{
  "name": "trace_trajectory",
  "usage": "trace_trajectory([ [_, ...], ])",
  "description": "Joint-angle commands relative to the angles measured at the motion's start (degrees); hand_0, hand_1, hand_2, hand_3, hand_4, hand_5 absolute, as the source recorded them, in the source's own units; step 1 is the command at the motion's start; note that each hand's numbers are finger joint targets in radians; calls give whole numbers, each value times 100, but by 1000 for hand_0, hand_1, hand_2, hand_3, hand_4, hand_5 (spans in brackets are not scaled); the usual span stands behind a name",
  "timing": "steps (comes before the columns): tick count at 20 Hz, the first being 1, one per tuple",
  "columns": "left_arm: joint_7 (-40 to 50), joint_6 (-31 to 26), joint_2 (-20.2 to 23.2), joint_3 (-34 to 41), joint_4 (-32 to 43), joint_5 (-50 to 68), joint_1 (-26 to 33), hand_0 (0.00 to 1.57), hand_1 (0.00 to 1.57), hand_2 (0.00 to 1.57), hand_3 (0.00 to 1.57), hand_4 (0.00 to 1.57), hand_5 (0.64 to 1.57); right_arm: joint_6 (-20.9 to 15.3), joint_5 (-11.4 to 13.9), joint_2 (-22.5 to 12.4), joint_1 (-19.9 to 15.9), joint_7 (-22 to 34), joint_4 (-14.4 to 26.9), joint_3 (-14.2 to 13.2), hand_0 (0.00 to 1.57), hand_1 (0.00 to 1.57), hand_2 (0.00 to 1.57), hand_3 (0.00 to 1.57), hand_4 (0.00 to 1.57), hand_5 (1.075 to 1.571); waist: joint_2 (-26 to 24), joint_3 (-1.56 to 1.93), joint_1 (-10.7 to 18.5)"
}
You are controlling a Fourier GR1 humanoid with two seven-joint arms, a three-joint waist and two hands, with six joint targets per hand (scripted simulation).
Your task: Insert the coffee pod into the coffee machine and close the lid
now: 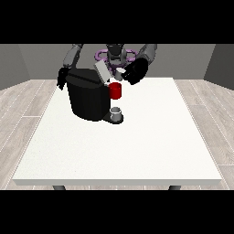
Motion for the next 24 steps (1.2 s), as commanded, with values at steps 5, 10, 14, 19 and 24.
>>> trace_trajectory([
  [5, -174, 20, 370, 323, 236, 208, -483, 1489, 1489, 1476, 1411, 599, 1571, 456, -145, -122, -317, -226, 94, -11, 0, 0, 0, 0, 279, 1571, 494, 1, -93],
  [10, 76, 201, 354, 415, 345, 243, -746, 1458, 1458, 1476, 1374, 596, 1571, 443, -134, -157, -423, -404, 311, -97, 0, 0, 0, 0, 233, 1571, 692, 2, -228],
  [14, -87, -98, 627, 339, 484, 211, -893, 1462, 1462, 1480, 1342, 619, 1571, 59, 28, 106, -624, -251, 267, 33, 0, 0, 0, 0, 242, 1571, 735, 1, -156],
  [19, -363, 83, 706, 250, 540, 67, -840, 1487, 1487, 1514, 1437, 703, 1571, 219, -59, -140, -853, -162, 347, -107, 0, 0, 0, 0, 211, 1571, 1036, 2, -191],
  [24, -17, 209, 655, 367, 647, 129, -1133, 1453, 1453, 1468, 1360, 645, 1571, 179, 54, -166, -967, -114, 436, -46, 0, 0, 0, 0, 250, 1571, 1016, 3, -368],
])
